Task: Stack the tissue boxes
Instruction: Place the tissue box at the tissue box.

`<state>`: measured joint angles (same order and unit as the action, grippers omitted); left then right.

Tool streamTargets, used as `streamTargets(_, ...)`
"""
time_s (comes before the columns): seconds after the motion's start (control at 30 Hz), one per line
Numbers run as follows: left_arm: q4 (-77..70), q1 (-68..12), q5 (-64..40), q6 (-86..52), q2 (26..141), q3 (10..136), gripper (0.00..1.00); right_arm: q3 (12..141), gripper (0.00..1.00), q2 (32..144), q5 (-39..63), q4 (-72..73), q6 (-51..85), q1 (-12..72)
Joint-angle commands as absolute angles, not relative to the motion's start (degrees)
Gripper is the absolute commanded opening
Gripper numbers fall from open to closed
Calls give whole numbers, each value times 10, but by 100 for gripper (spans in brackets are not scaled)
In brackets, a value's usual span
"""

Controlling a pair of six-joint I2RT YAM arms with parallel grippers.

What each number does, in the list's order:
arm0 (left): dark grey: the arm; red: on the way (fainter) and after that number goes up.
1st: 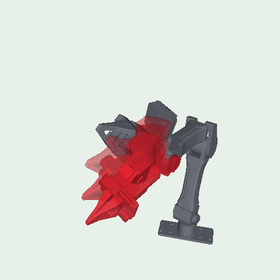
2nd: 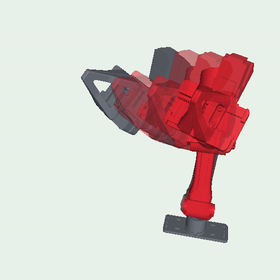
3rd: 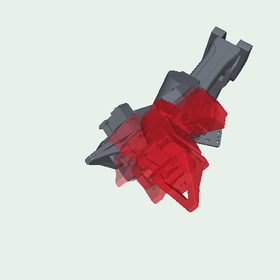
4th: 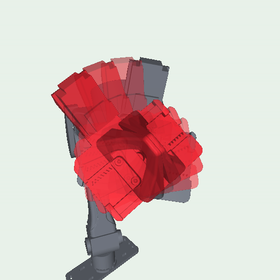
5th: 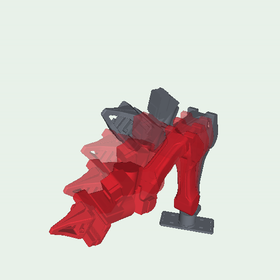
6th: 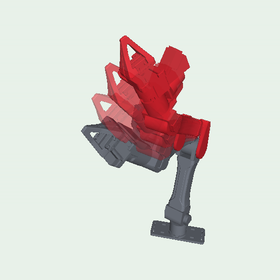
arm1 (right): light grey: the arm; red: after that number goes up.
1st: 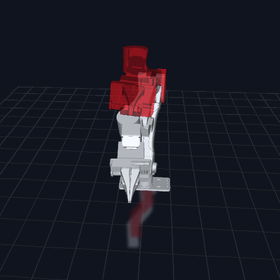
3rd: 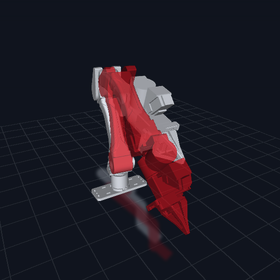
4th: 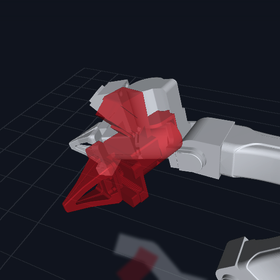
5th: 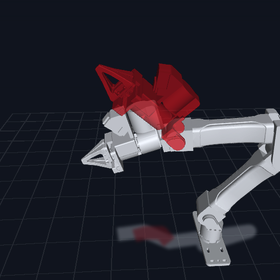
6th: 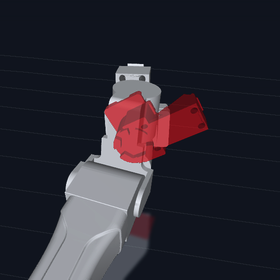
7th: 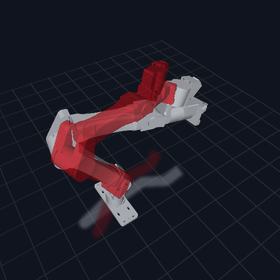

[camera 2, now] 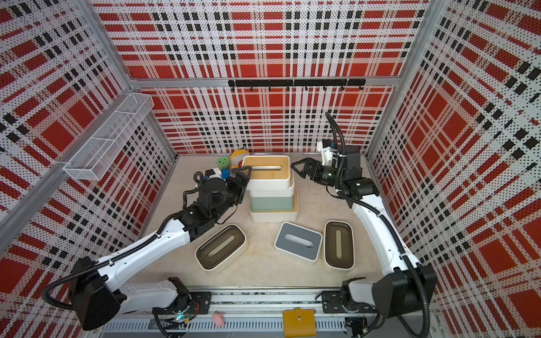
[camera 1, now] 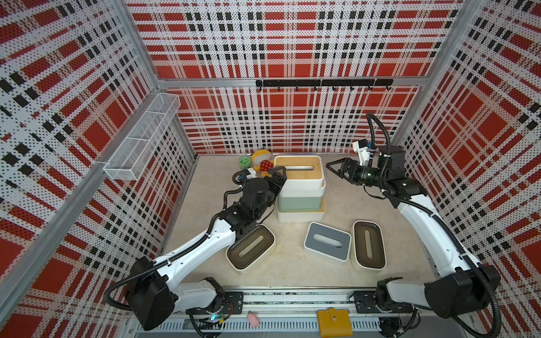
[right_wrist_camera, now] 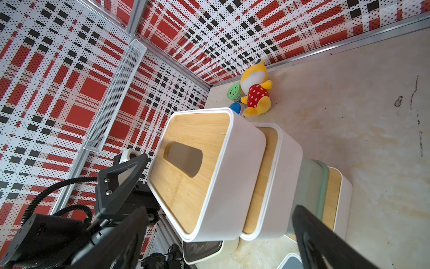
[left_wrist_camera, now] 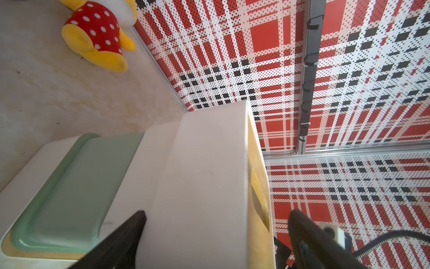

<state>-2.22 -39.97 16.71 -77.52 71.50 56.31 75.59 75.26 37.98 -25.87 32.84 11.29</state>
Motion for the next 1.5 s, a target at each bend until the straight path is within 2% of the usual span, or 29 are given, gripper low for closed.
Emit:
streamTargets(0.0,-19,-395,166,-766,708,577,98,752,100,754,383,-232,329,116)
streamTargets(0.73,85,-375,143,-728,715,629,100,764,100,756,379,-239,325,117)
streamTargets(1.13,129,-343,125,-683,683,642,99,778,100,764,378,-241,320,133)
streamTargets(1.3,186,-305,78,-618,673,678,99,791,100,772,383,-243,305,149)
streamTargets(1.47,232,-254,-57,-543,702,730,99,791,100,775,388,-224,304,162)
